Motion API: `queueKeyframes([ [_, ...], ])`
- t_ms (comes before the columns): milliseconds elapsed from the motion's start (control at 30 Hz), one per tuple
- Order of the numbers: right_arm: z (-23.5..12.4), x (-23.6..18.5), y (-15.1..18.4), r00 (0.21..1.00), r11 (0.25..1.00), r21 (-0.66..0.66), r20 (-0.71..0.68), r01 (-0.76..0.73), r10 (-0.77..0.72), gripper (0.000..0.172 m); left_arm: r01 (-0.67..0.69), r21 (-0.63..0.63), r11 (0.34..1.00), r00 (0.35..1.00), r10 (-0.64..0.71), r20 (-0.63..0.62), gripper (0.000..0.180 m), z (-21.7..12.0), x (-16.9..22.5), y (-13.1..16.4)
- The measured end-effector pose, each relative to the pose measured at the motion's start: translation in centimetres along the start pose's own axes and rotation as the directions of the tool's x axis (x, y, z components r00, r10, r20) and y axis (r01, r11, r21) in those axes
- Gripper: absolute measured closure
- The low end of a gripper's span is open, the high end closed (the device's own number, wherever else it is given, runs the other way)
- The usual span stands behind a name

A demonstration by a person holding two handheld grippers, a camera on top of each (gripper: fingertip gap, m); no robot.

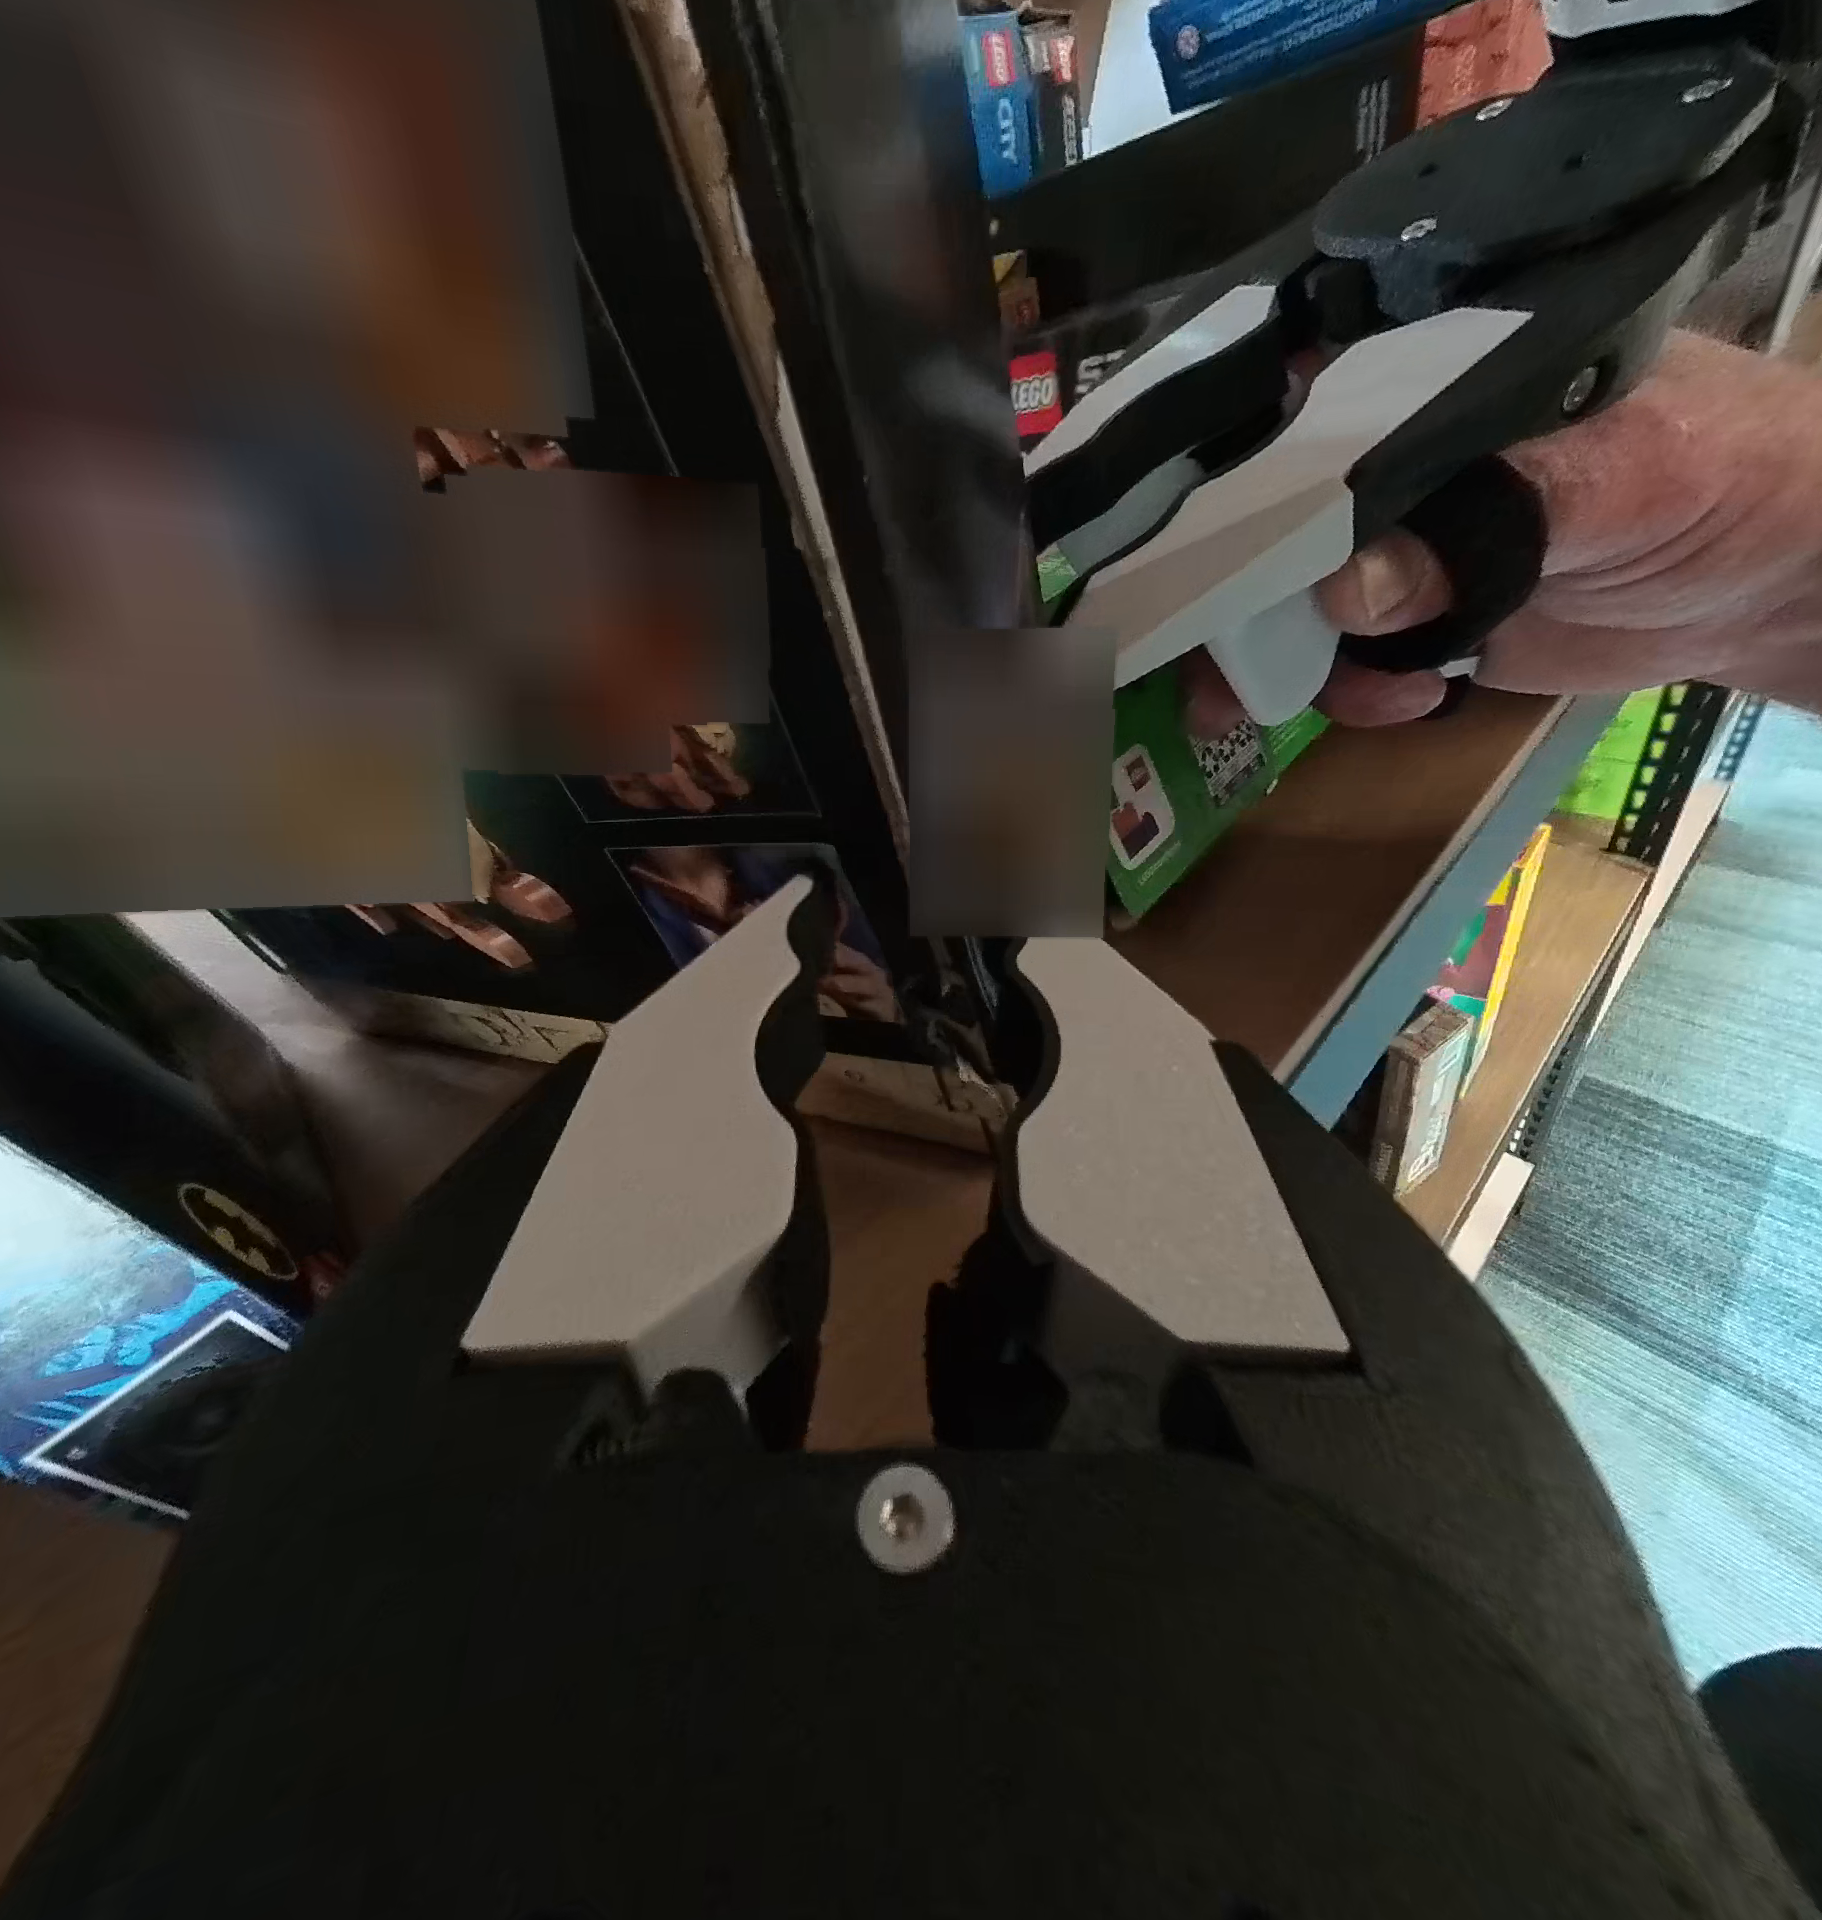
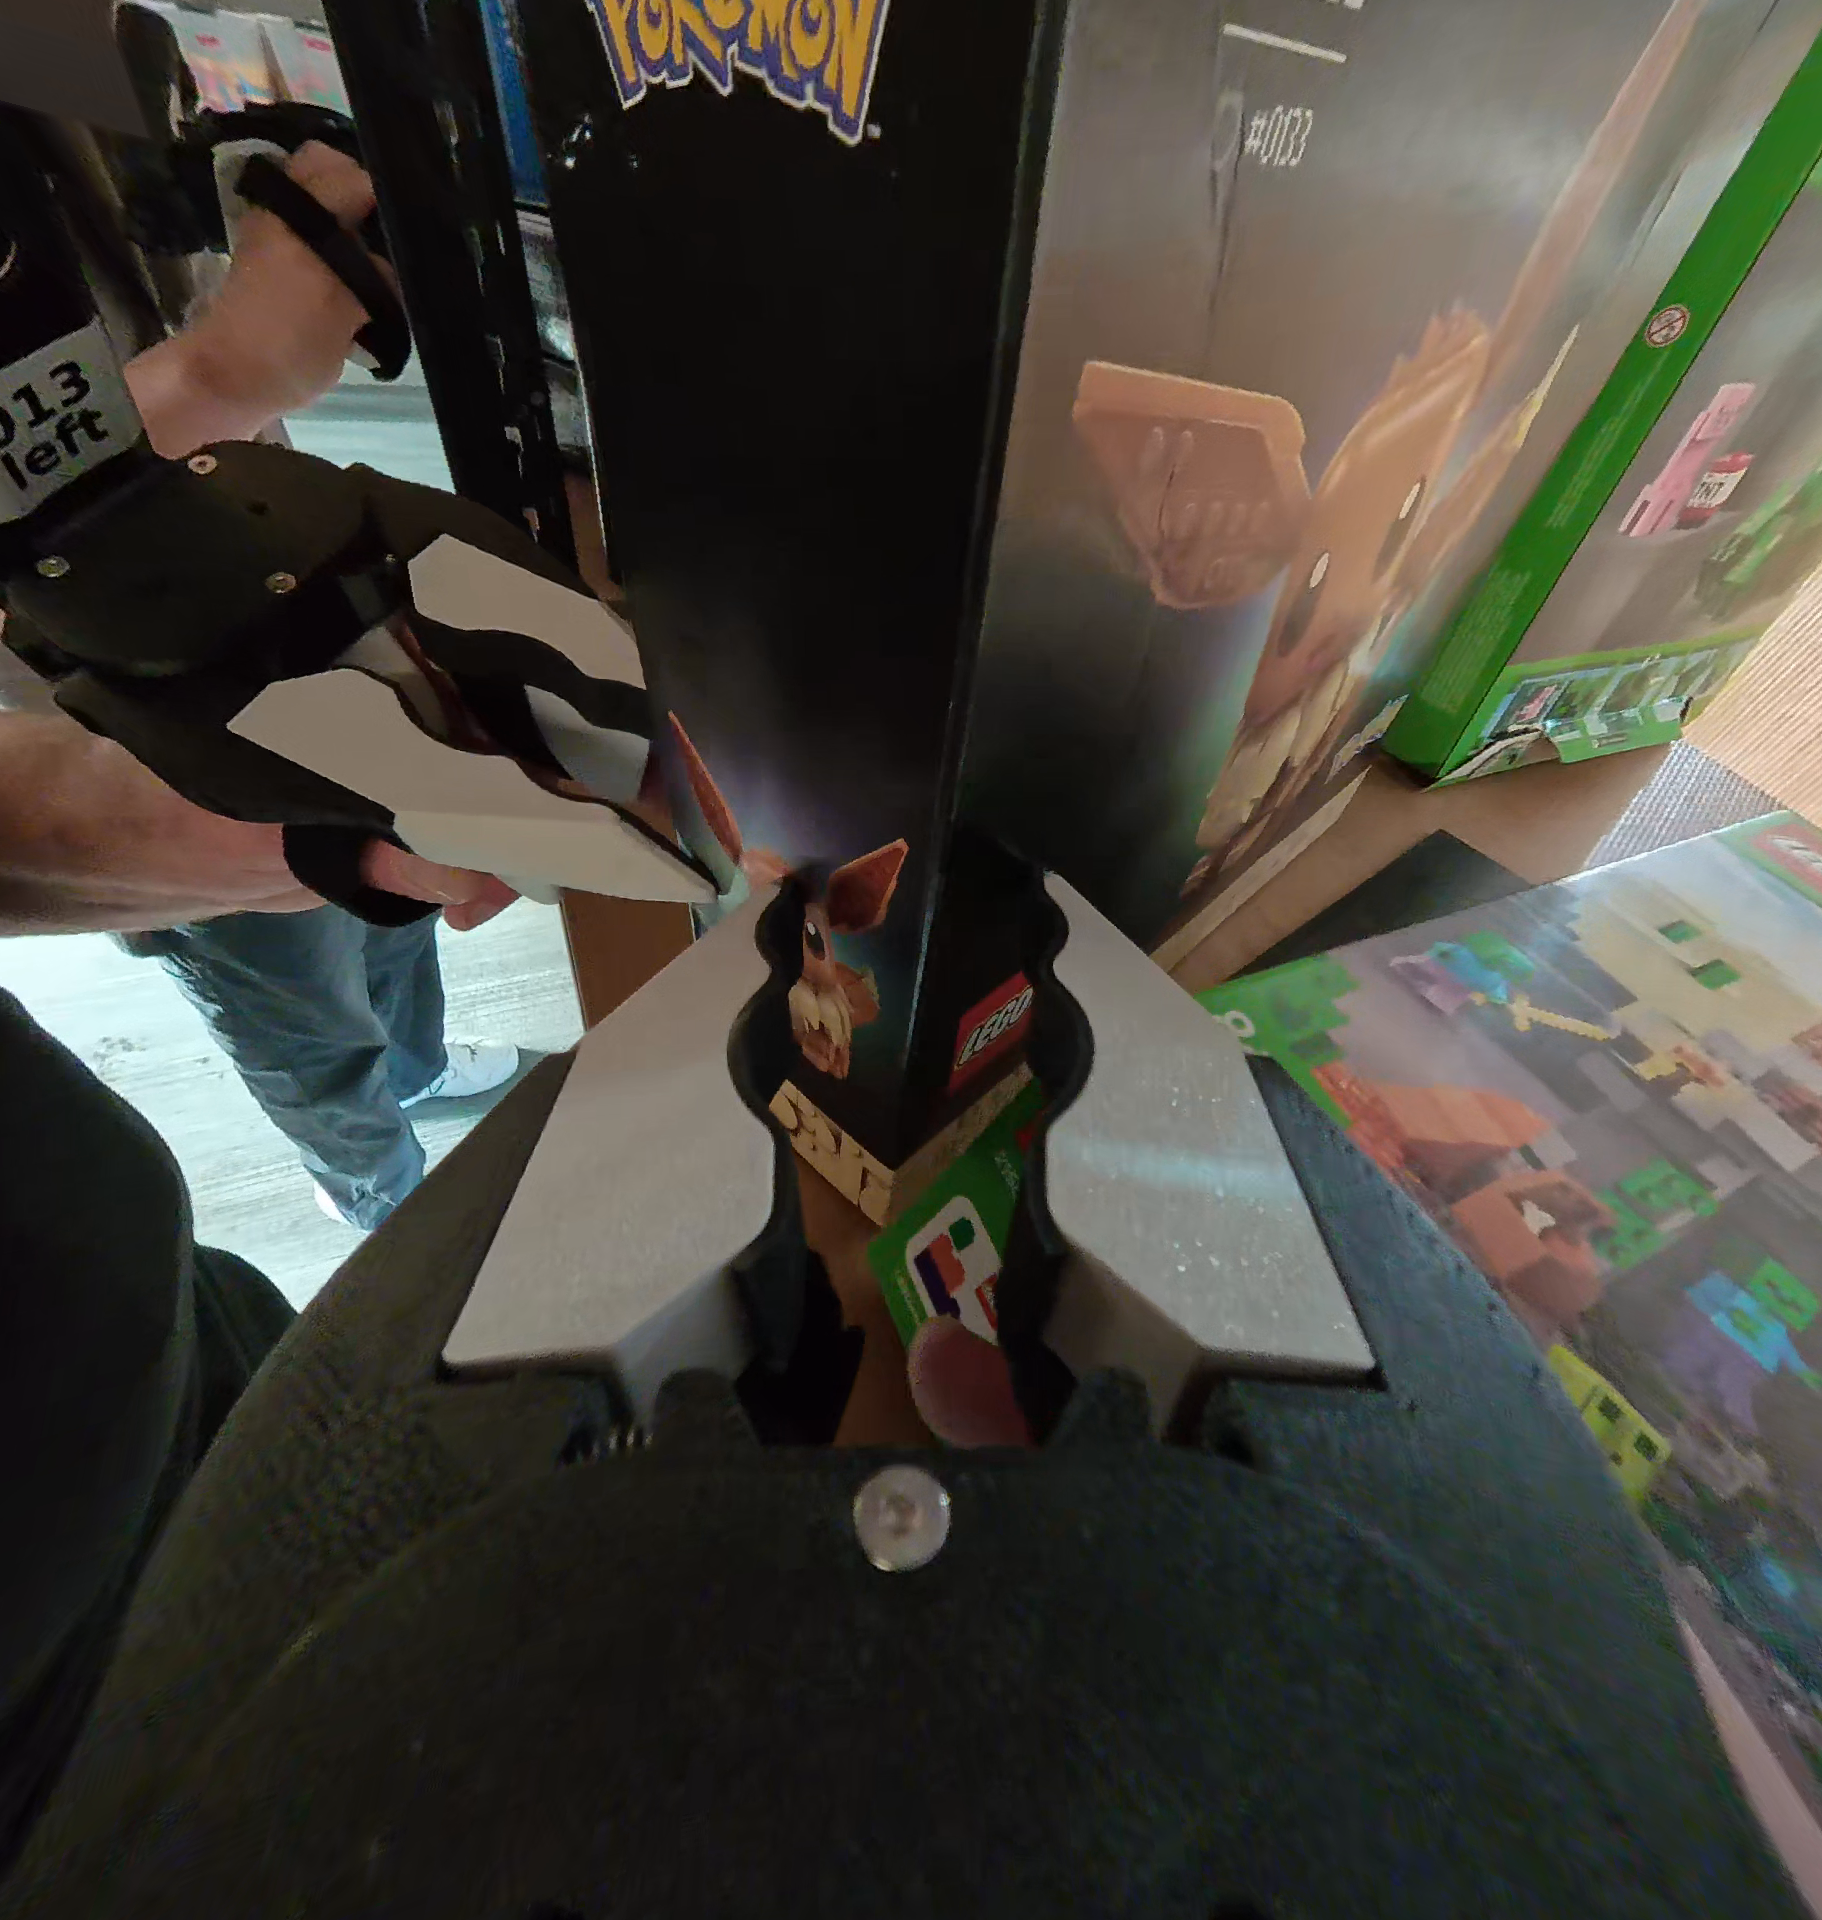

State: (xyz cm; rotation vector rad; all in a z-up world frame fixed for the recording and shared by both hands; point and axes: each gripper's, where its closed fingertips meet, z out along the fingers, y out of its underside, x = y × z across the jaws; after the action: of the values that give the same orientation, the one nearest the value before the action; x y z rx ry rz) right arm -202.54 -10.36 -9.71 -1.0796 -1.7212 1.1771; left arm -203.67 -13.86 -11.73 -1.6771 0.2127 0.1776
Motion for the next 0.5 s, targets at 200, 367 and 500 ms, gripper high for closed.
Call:
queueKeyframes([
  [200,0.2,-0.2,-0.1,1.0,1.0,0.012,-0.029,-0.005,0.005,0.132,-0.032,-0.028,0.999,0.999,0.032,-0.018,0.158,-0.2,-0.1,0.0],
  [367,0.0,-1.9,-0.4,0.999,1.0,0.028,-0.053,-0.006,0.007,0.134,-0.064,-0.055,0.996,0.995,0.06,-0.086,0.158,-1.7,0.3,0.1],
  [500,0.4,-4.0,-0.9,0.993,0.999,0.041,-0.12,0.002,0.003,0.134,-0.043,-0.044,0.998,0.983,0.034,-0.182,0.157,-3.7,0.2,0.3],
])
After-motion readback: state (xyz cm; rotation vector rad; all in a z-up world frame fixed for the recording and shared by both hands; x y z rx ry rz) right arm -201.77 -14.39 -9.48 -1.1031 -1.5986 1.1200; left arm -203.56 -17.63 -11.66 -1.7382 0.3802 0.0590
